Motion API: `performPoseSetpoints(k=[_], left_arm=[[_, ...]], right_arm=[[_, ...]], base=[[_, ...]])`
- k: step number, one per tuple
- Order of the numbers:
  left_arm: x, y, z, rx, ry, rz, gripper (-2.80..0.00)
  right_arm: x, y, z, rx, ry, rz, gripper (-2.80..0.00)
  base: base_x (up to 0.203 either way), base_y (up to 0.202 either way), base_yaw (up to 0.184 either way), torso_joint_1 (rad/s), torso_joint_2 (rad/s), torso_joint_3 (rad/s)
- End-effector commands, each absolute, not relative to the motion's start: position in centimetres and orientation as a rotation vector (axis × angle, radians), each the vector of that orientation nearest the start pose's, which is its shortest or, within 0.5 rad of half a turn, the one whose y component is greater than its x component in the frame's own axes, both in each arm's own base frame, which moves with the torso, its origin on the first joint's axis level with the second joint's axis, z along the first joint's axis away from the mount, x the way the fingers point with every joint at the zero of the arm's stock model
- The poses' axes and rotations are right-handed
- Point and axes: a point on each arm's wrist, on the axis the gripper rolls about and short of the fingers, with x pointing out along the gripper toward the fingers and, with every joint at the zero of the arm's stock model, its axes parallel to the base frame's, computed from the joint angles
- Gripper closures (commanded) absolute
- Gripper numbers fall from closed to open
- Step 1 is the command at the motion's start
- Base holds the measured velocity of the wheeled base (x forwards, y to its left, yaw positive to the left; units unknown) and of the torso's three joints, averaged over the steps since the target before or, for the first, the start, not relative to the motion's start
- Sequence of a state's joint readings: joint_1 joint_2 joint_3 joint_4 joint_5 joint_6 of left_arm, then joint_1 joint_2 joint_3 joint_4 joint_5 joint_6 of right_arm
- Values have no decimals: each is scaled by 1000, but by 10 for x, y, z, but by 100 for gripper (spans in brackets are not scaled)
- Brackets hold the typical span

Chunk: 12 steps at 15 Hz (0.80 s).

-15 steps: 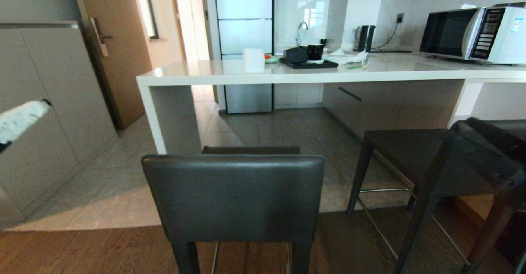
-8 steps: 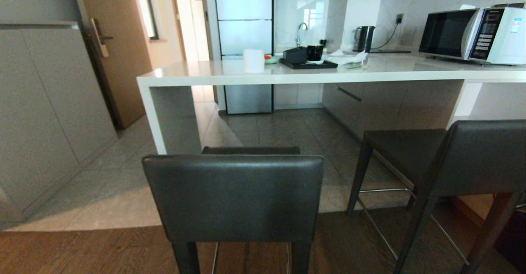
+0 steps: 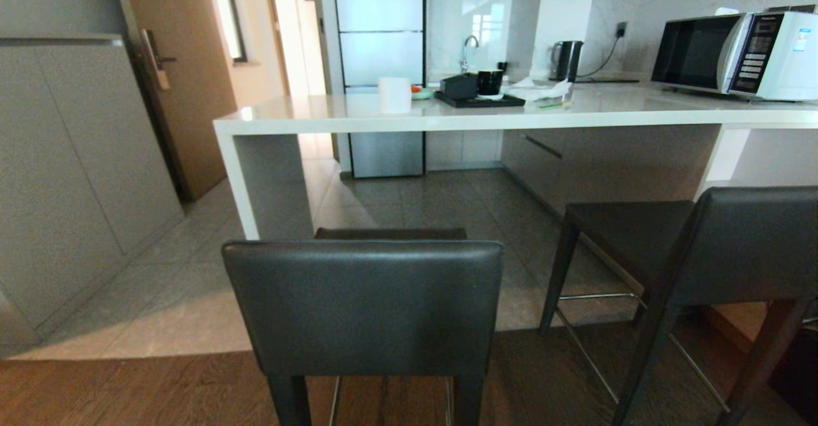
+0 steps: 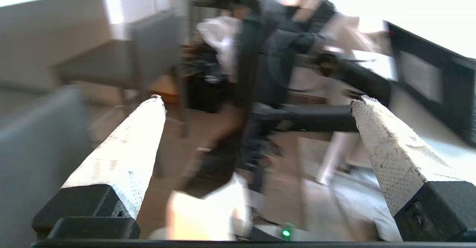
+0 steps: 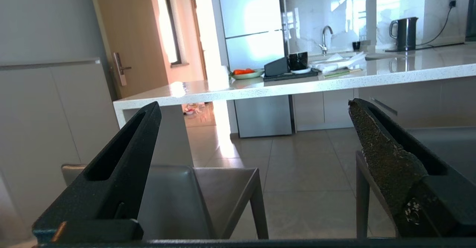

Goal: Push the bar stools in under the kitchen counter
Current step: Push the gray chair back under the dining table

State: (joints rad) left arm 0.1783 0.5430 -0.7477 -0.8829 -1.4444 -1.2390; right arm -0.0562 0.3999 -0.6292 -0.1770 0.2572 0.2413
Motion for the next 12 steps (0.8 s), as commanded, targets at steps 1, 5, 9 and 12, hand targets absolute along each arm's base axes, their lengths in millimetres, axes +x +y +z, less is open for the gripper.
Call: performPoseSetpoints(k=[1,5,9,12], left_arm=[[-87,-35,334,-165,-10,-1386,-280],[-149,-25,303,-111,21,-1542,-280],[-159,-28,281,-123,56,-1529,-280],[-155,-25,243,-151,86,-1545,-280]], right_arm=[[-35,8,264,172,-386,252,-280],[-39,9,254,164,-382,287,-280],[-45,9,235,159,-382,295,-280],[-51,8,220,150,-375,320,-280]], base=[[0,0,0,0,0,0],[0,0,0,0,0,0],[0,0,0,0,0,0],[0,0,0,0,0,0]])
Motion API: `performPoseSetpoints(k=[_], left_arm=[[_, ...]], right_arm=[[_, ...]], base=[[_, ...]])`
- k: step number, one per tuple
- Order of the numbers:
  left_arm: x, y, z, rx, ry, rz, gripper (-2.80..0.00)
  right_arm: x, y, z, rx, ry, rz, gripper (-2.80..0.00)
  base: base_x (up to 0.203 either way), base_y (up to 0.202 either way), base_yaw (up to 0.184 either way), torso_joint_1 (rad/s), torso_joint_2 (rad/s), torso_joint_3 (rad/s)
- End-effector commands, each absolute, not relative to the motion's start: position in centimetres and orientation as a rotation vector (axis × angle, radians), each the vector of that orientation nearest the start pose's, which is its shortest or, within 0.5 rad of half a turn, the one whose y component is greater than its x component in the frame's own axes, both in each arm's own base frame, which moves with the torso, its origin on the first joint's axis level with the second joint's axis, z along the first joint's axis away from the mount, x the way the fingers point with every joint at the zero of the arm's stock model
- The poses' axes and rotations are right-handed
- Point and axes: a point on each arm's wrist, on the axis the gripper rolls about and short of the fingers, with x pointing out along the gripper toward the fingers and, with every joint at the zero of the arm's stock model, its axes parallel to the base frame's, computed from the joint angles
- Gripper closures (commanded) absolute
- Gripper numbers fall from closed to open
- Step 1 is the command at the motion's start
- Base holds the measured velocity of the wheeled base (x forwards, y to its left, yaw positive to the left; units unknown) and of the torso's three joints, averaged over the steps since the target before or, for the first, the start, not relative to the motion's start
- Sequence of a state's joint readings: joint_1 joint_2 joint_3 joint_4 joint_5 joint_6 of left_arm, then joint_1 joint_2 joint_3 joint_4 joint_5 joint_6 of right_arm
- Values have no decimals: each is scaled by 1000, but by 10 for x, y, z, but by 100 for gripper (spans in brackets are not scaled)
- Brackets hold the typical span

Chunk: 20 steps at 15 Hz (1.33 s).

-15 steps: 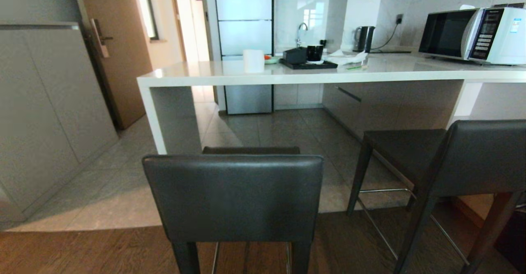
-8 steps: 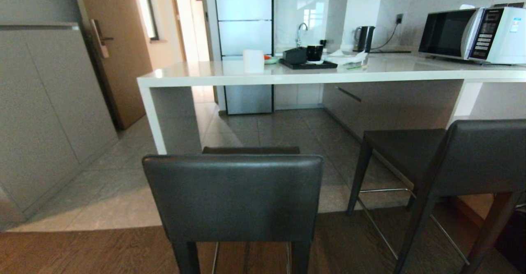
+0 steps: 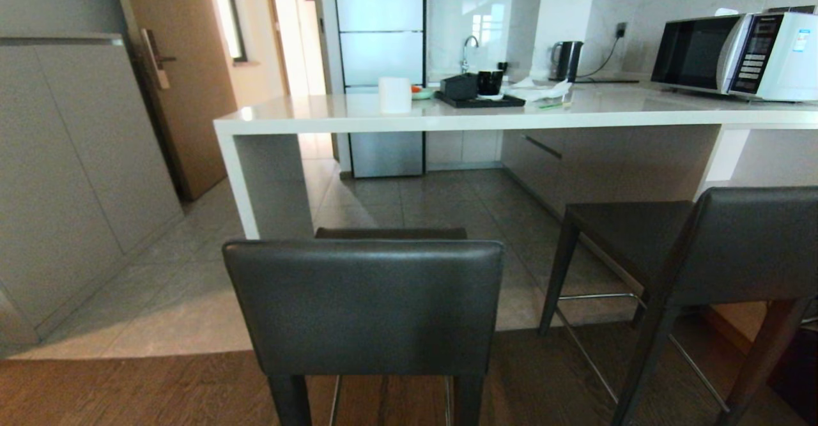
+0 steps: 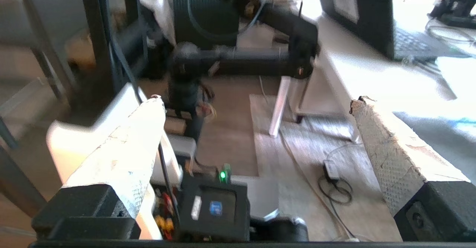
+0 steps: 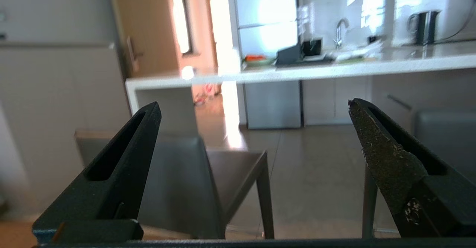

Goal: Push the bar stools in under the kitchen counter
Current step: Push the gray chair back under the dining table

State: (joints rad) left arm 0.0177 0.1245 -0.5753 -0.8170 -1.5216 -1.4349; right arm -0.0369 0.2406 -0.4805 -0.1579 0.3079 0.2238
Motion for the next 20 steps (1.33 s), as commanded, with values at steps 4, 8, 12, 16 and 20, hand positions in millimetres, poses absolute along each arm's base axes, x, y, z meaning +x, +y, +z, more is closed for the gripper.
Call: performPoseSetpoints(k=[4,8,12,16,20], left_arm=[[-124,-23,209,-269,79,-1520,-280],[-80,-22,167,-334,-106,-1374,-280],[-62,-20,151,-357,-228,-1192,-280],[-38,-14,128,-171,-326,-674,-280],[-27,-3,106,21,-191,-134,-280]], right_arm=[[-57,10,191,108,-342,422,-280],[-66,11,167,83,-366,515,-280],[-58,9,158,95,-380,405,-280],[-45,6,143,62,-421,242,-280],[-31,1,115,-21,-372,29,-280]], base=[[0,0,0,0,0,0],[0,0,0,0,0,0],[0,0,0,0,0,0],[0,0,0,0,0,0],[0,0,0,0,0,0]])
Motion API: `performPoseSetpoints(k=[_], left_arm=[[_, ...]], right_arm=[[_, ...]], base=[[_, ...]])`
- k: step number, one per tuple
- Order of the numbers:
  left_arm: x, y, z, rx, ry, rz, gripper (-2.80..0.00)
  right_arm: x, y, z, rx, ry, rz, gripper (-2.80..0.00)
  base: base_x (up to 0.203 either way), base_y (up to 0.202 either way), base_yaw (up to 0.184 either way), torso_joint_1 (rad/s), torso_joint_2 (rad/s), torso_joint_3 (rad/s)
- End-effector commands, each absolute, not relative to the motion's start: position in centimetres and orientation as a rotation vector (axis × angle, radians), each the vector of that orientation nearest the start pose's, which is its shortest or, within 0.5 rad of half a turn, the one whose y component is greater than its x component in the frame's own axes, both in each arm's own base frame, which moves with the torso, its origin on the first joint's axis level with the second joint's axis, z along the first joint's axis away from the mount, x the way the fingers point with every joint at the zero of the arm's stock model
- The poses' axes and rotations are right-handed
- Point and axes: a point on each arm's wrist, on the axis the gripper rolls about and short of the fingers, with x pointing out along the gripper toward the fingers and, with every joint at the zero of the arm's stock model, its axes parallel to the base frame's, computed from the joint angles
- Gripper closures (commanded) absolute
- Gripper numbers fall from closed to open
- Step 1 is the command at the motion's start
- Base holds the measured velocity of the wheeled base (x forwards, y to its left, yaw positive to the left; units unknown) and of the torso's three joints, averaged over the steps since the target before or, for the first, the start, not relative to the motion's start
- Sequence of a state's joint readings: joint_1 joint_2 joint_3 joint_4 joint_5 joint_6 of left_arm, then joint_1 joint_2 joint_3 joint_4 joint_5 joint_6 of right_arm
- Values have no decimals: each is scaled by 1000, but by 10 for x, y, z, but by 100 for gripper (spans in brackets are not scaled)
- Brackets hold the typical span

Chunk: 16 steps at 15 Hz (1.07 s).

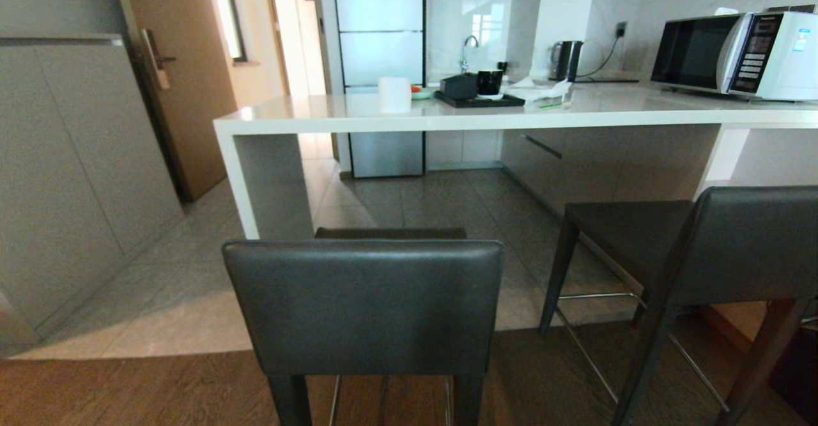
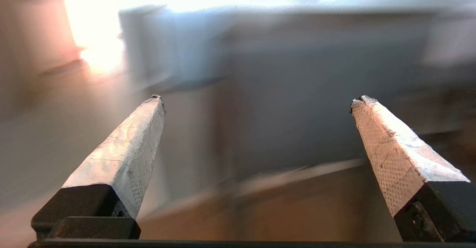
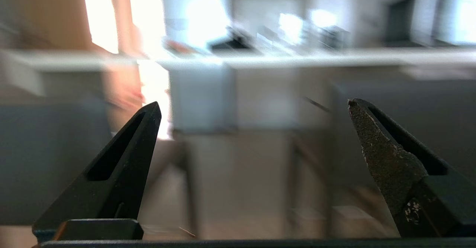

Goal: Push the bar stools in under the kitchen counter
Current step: Push the gray chair back under the dining table

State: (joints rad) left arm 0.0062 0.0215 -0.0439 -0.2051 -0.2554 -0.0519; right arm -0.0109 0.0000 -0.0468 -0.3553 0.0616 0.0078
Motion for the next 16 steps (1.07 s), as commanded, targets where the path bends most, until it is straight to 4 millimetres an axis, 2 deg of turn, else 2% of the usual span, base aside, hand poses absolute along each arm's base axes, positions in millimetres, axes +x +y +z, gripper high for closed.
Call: performPoseSetpoints(k=[1,2,3,8,11,14,16], left_arm=[[-26,0,99,41,-130,-3,-280],[-25,2,91,63,-63,106,-280],[-26,3,88,60,-42,137,-280],[-23,0,76,42,12,-7,-280],[-24,0,75,40,45,-9,-280],[-28,-1,74,125,117,-26,-280],[-28,0,76,26,94,-19,-280]], right_arm=[[-28,0,109,-48,-343,-39,-280],[-27,-1,105,-54,-310,-57,-280],[-26,-1,103,-55,-282,-59,-280],[-23,0,74,-24,24,0,-280],[-23,0,74,-11,30,-3,-280],[-23,1,74,-109,17,26,-280],[-22,1,75,-72,0,24,-280]], base=[[0,0,0,0,0,0],[0,0,0,0,0,0],[0,0,0,0,0,0],[0,0,0,0,0,0],[0,0,0,0,0,0],[0,0,0,0,0,0],[0,0,0,0,0,0]])
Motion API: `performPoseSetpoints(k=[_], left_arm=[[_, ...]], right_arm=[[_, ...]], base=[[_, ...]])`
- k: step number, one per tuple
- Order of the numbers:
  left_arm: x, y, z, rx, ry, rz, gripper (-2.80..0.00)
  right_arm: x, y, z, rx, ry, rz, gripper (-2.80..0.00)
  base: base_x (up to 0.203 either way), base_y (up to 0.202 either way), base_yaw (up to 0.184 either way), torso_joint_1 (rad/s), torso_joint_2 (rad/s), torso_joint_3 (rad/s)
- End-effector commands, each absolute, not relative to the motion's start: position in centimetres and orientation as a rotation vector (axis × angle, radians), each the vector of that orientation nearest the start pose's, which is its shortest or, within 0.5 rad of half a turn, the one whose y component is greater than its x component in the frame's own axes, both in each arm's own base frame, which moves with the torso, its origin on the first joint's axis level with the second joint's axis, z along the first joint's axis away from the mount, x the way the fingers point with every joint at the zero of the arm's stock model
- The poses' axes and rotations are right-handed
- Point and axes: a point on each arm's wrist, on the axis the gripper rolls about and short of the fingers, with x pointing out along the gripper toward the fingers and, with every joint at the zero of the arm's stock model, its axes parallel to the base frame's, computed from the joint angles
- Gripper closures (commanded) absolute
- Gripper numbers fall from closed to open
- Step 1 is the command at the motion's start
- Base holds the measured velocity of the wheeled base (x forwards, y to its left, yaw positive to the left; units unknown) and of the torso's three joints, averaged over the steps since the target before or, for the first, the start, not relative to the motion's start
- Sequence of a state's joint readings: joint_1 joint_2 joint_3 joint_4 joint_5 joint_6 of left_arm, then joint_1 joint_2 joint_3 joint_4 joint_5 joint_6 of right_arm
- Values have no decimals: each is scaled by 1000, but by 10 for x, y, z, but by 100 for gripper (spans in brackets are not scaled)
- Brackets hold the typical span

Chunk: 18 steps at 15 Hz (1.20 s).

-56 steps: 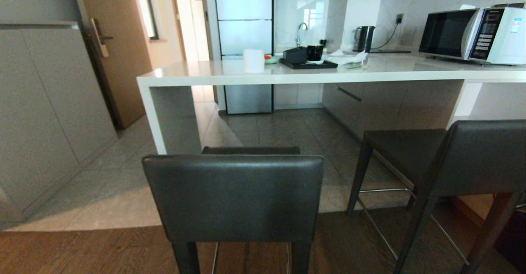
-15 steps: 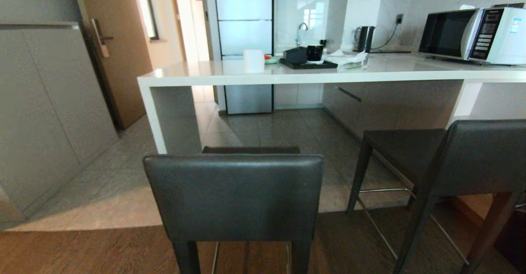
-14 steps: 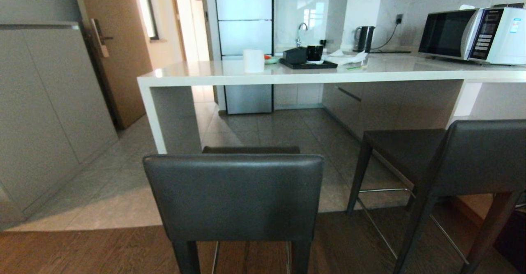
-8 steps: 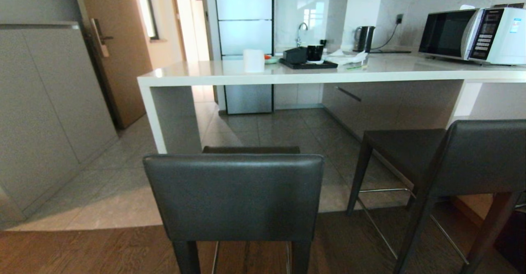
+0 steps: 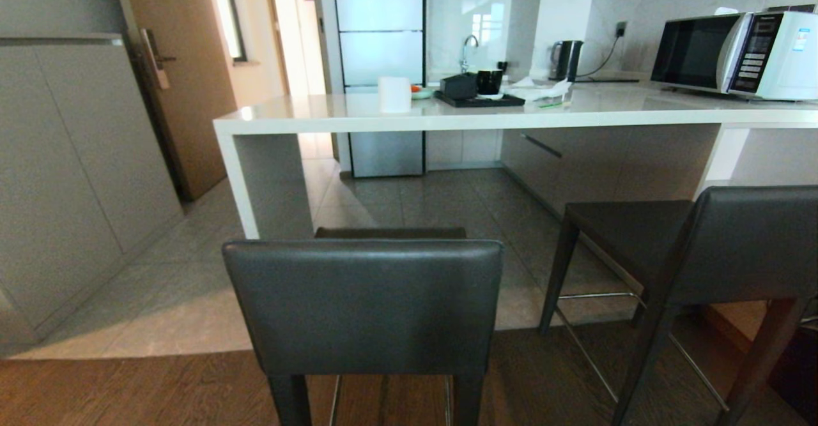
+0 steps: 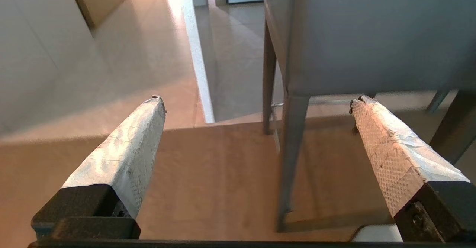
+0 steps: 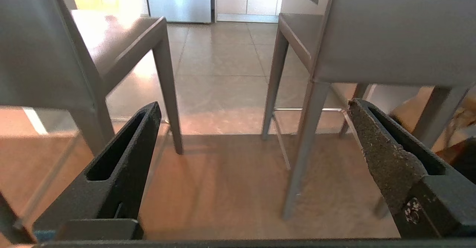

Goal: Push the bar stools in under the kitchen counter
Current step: Push the gray chair back under the dining table

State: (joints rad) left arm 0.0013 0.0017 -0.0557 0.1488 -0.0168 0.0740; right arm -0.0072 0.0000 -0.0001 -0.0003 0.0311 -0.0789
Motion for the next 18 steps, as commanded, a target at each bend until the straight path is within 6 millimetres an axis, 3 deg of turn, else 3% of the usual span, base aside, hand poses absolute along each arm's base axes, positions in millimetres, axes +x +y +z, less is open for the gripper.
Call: performPoseSetpoints(k=[1,14,15,18], left_arm=[[-27,0,76,-1,86,-7,-280],[-27,0,76,-12,83,19,-280],[-27,0,76,-10,83,19,-280],[-27,0,76,-4,83,17,-280]], right_arm=[[-22,1,75,-42,-2,22,-280],[-22,0,76,0,-12,-6,-280],[-22,0,76,-2,-13,-6,0],[-22,0,76,-5,-12,-6,0]], base=[[0,0,0,0,0,0],[0,0,0,0,0,0],[0,0,0,0,0,0],[0,0,0,0,0,0]])
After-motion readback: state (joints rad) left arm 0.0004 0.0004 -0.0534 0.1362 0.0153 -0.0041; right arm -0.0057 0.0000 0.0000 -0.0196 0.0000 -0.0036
